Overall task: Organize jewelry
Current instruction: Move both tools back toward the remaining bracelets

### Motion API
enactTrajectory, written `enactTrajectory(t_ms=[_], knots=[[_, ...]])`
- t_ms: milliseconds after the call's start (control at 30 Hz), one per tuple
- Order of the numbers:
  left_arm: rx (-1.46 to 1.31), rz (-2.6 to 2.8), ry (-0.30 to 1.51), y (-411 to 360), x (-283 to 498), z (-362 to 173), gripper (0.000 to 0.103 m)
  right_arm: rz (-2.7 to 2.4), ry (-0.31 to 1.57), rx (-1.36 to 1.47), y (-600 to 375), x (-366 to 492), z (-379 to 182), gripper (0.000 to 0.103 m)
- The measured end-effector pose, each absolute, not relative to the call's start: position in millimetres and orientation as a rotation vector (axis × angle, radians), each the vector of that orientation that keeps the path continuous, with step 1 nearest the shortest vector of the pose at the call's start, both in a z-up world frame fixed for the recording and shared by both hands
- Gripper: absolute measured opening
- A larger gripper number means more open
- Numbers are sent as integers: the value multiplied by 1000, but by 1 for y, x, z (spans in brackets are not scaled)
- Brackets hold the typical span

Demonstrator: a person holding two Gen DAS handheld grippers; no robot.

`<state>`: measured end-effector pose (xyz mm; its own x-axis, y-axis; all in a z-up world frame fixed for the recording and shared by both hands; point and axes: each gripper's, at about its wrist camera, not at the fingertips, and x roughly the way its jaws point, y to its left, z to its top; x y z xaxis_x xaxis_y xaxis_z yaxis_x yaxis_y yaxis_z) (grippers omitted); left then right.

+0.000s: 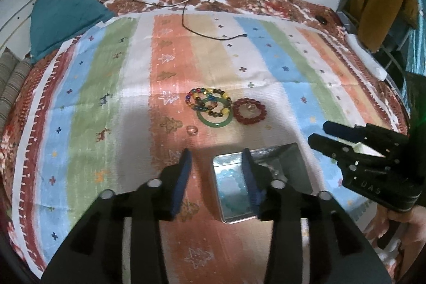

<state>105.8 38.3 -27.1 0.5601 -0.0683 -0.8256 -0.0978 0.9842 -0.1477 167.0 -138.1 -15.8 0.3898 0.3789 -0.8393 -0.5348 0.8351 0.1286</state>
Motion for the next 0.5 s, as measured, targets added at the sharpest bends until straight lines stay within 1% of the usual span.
enactTrajectory(t_ms=[167,400,500], knots=[[-183,42,1000,45,119,-33,49,574,1019,-186,-133,178,-19,52],[-180,109,1022,60,145,-42,50,551,1013,-200,-130,197,-21,65],[-173,133,1029,65,158,-47,51,543,1017,-200,-128,208,-23,66]])
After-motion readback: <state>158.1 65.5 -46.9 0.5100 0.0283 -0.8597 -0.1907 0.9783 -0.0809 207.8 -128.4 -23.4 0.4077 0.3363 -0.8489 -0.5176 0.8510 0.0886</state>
